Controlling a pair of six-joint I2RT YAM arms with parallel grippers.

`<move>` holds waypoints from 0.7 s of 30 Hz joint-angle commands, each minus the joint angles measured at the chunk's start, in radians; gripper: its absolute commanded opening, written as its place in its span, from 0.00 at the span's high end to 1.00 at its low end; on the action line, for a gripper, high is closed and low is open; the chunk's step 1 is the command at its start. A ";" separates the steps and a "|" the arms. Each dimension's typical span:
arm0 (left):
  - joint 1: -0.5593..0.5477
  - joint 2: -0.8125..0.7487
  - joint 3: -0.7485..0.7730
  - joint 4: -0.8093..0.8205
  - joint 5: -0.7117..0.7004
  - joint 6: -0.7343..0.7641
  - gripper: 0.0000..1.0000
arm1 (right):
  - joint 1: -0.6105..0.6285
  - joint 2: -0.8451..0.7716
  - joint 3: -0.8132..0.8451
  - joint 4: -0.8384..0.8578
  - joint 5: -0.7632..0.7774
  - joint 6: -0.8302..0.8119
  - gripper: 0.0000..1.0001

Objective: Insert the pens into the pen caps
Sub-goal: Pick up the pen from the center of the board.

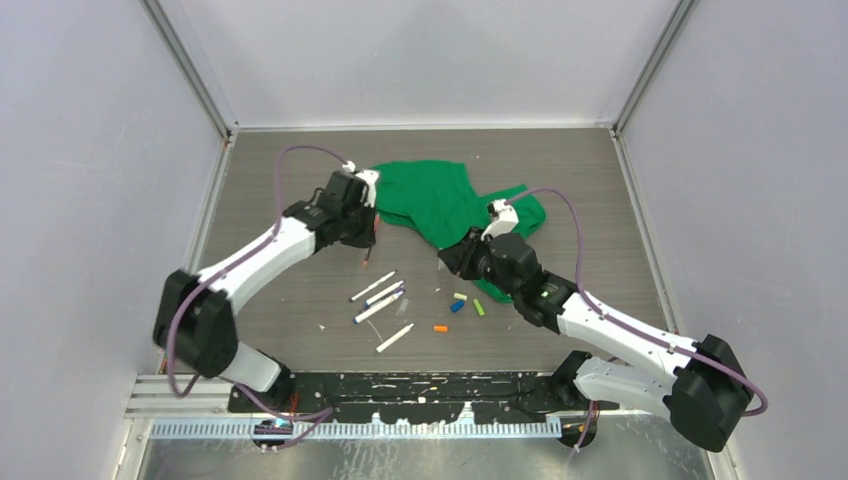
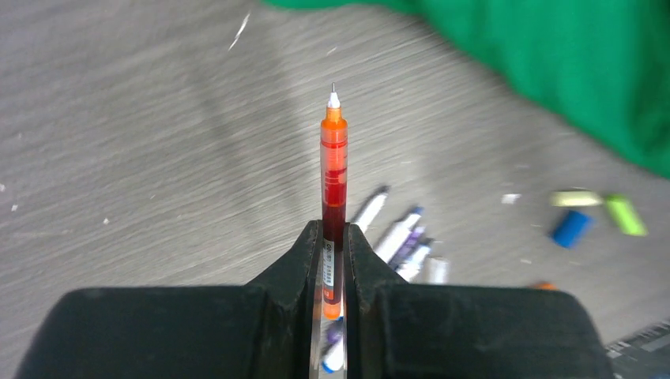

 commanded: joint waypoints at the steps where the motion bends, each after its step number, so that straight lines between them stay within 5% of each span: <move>1: 0.001 -0.176 -0.069 0.208 0.200 -0.031 0.98 | -0.004 -0.018 0.064 0.138 0.064 -0.008 0.86; 9: -0.057 -0.399 -0.244 0.416 0.434 -0.147 0.99 | -0.004 0.003 0.159 0.229 0.091 -0.016 0.86; 21: -0.192 -0.489 -0.298 0.548 0.450 -0.206 0.98 | -0.003 0.063 0.230 0.303 0.012 -0.004 0.86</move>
